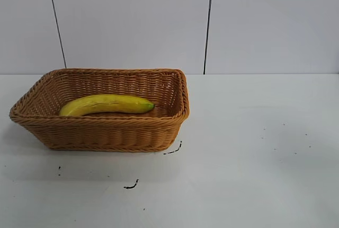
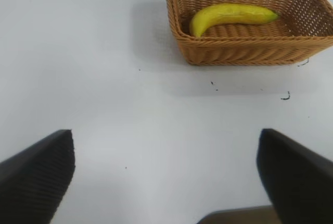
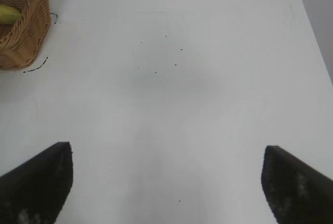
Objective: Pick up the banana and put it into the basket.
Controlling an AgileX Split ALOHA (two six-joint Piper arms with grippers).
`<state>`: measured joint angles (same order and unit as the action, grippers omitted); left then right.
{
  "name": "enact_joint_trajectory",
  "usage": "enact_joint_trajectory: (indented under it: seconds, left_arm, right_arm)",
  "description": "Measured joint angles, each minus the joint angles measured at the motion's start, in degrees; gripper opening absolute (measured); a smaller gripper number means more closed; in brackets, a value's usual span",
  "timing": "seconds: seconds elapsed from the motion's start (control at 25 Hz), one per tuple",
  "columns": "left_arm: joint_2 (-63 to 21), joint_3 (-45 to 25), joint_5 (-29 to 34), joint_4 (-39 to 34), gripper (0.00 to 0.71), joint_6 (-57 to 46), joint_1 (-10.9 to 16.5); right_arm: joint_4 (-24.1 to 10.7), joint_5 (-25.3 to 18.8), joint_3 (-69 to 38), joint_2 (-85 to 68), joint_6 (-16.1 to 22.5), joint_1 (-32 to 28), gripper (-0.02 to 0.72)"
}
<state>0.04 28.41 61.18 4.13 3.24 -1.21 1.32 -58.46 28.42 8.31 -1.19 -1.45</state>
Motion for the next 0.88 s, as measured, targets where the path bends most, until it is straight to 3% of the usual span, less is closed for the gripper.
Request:
enact_joint_trajectory:
  seconds: [0.32, 0.88]
  left_arm:
    - [0.0, 0.0, 0.0, 0.0, 0.69, 0.0, 0.0]
    - [0.0, 0.0, 0.0, 0.0, 0.69, 0.0, 0.0]
  right_arm:
    - [0.0, 0.0, 0.0, -8.3, -0.1, 0.0, 0.687]
    - [0.2, -0.2, 0.0, -8.5, -0.1, 0.0, 0.687]
